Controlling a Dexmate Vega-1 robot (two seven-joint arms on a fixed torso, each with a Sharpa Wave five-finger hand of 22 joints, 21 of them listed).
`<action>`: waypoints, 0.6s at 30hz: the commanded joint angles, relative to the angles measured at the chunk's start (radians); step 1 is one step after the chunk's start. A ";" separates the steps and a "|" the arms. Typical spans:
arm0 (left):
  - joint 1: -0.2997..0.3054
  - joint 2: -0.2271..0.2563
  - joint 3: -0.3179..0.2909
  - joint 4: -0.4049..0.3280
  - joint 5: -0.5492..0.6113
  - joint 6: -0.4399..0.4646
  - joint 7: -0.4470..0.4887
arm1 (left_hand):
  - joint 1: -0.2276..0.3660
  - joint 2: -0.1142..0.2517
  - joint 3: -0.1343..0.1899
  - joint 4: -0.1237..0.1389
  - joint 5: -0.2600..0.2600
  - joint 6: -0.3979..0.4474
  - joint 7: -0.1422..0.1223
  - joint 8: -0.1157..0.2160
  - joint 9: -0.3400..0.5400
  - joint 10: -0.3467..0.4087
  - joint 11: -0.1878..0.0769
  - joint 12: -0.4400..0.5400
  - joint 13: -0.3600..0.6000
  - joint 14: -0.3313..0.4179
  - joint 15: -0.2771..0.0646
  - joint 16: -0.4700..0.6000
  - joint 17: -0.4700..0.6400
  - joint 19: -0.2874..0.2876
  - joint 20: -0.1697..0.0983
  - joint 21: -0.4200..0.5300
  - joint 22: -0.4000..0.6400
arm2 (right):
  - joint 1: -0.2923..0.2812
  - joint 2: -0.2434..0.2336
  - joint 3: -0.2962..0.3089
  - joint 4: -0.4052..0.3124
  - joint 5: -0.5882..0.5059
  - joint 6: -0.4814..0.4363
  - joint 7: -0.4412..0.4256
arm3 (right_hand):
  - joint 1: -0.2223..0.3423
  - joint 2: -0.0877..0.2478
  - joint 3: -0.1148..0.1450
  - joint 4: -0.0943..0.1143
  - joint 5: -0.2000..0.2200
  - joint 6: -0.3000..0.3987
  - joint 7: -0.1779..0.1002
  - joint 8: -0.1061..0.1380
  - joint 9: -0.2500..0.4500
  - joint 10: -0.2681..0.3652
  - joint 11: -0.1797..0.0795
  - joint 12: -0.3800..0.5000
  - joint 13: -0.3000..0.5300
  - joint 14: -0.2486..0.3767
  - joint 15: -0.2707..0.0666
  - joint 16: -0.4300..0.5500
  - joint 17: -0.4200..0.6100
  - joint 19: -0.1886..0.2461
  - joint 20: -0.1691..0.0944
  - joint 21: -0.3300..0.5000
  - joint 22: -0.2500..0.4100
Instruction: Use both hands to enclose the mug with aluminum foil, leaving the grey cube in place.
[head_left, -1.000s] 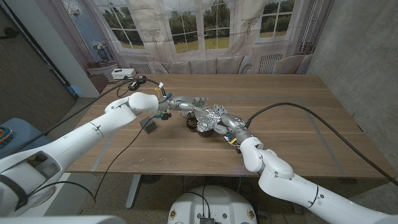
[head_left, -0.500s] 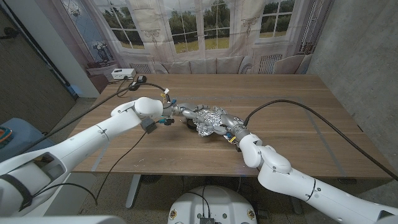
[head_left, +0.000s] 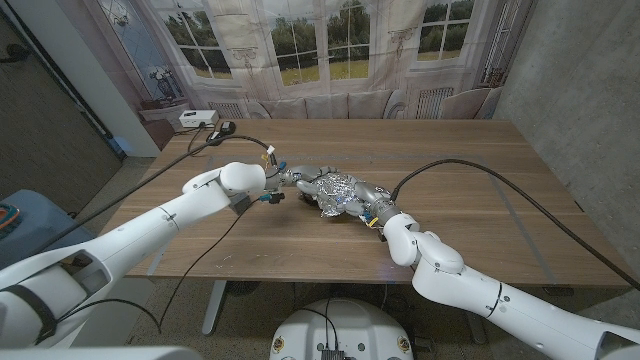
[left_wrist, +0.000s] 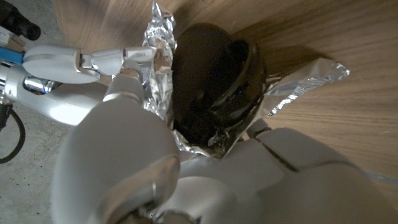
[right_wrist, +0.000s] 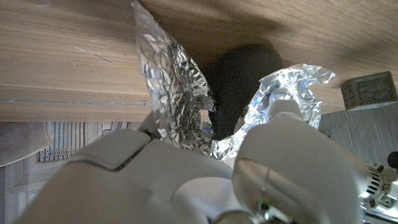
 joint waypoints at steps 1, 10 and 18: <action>0.010 -0.041 -0.008 0.061 -0.051 -0.031 0.016 | 0.155 0.170 0.042 -0.010 -0.015 0.005 0.009 -0.005 0.003 0.017 -0.019 0.002 -0.001 0.023 -0.037 0.002 -0.001 0.055 -0.069 0.001 0.007 | 0.004 0.010 0.007 0.025 0.020 0.044 -0.043 | -0.015 0.019 -0.002 0.017 0.010 0.033 -0.018 0.001 0.002 0.049 -0.013 0.004 0.003 0.010 -0.063 0.000 0.004 -0.005 -0.009 -0.005 0.003; 0.014 -0.056 -0.018 0.084 -0.080 -0.055 0.031 | 0.265 0.144 0.017 -0.004 -0.054 0.281 -0.048 0.057 0.006 0.255 -0.086 0.063 -0.008 0.222 -0.104 0.026 0.000 0.192 -0.109 0.048 0.013 | 0.003 0.006 0.009 0.025 0.016 0.067 -0.055 | 0.010 0.025 -0.006 0.010 0.016 0.071 -0.034 0.002 0.003 0.103 -0.014 0.012 0.006 0.055 -0.073 0.010 0.000 0.012 -0.027 -0.004 0.004; 0.013 -0.047 -0.019 0.067 -0.072 -0.048 0.038 | 0.271 0.143 -0.003 0.003 -0.056 0.413 -0.101 0.089 0.011 0.359 -0.107 0.085 -0.009 0.279 -0.108 0.022 -0.002 0.185 -0.112 0.050 0.017 | 0.001 -0.001 0.011 0.018 0.005 0.070 -0.054 | 0.012 0.028 -0.010 0.012 0.018 0.085 -0.040 0.002 0.004 0.105 -0.021 0.007 0.008 0.051 -0.068 0.006 0.001 0.008 -0.020 -0.008 0.004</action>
